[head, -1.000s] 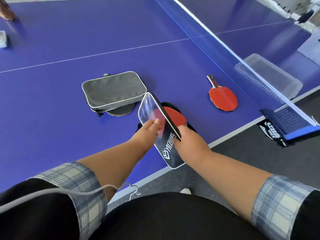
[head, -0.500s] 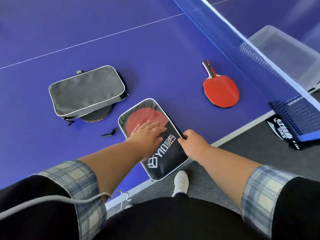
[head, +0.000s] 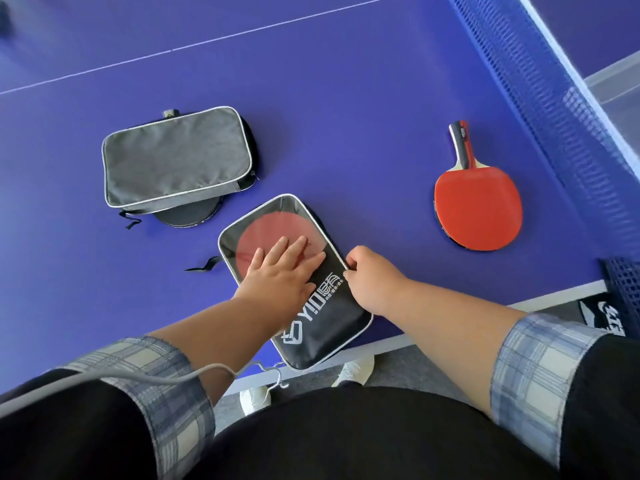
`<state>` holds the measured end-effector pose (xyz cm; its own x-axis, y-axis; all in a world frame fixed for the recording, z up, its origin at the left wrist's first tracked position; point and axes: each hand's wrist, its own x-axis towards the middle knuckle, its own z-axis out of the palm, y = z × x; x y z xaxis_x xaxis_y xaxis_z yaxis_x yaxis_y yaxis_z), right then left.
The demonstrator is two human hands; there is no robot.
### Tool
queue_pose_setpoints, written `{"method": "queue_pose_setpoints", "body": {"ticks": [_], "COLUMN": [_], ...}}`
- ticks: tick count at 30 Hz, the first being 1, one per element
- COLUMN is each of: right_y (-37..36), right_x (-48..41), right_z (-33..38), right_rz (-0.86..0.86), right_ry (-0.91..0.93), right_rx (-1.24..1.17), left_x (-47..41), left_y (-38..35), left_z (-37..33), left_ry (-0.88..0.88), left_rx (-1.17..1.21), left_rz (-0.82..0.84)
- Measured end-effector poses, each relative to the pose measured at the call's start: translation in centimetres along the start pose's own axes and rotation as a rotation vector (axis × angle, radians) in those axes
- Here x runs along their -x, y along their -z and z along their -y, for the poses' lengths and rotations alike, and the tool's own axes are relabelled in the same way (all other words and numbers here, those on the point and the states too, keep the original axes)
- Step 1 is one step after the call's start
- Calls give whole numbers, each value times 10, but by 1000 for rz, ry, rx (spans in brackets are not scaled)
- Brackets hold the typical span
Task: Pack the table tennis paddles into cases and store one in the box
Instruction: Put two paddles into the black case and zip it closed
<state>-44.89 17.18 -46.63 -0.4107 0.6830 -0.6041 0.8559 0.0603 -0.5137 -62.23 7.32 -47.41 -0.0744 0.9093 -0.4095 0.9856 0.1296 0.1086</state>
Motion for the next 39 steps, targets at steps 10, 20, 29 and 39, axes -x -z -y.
{"method": "queue_pose_setpoints", "body": {"ticks": [10, 20, 29, 39], "right_y": [56, 27, -56, -77], "right_x": [-51, -1, 64, 65], "right_z": [0, -36, -53, -45], "right_rz": [-129, -730, -480, -554], "right_ry": [83, 20, -226, -271], "right_rx": [104, -272, -21, 14], "left_x": [-38, -81, -81, -82], "left_y": [29, 29, 13, 8], "left_z": [-28, -27, -5, 1], "left_ry": [161, 263, -314, -398], "left_rx": [-21, -56, -73, -59], "left_rz": [10, -30, -273, -301]}}
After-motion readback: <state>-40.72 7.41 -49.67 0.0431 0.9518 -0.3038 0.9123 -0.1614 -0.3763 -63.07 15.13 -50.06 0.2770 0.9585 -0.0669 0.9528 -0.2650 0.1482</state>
